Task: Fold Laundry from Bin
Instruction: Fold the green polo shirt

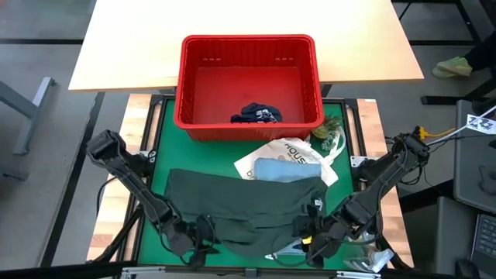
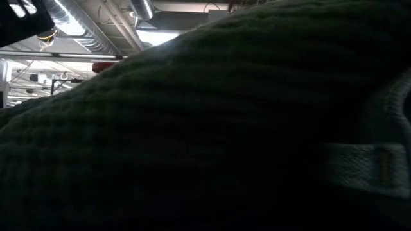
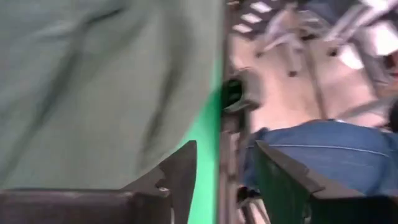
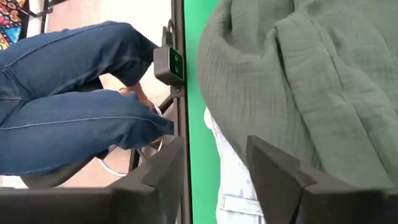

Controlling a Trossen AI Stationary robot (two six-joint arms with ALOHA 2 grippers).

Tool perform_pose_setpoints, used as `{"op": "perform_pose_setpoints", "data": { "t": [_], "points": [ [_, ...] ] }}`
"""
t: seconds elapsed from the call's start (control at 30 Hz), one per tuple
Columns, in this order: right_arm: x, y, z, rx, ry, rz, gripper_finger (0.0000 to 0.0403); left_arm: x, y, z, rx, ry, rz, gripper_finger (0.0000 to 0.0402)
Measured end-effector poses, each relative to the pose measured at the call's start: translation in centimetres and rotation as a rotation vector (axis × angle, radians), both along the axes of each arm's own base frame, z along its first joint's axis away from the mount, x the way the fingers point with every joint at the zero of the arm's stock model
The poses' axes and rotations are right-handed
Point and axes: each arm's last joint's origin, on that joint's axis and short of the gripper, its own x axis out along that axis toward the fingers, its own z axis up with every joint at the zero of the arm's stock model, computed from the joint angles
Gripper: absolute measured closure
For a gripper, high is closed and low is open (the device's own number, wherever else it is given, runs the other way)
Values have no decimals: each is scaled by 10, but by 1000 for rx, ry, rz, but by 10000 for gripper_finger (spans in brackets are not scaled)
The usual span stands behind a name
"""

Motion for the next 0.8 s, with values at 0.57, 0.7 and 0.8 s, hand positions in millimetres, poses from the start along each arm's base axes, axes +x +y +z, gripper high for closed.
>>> {"op": "perform_pose_setpoints", "data": {
  "t": [0.57,0.7,0.8],
  "points": [
    [1,-1,0,-4,-3,-8,184,18,-19,-63,471,-182,-172,222],
    [1,-1,0,-4,-4,-8,185,20,-19,-78,479,-150,-202,222],
    [1,-1,0,-5,-4,-8,184,21,-19,-88,504,-132,-200,222]
  ]
}}
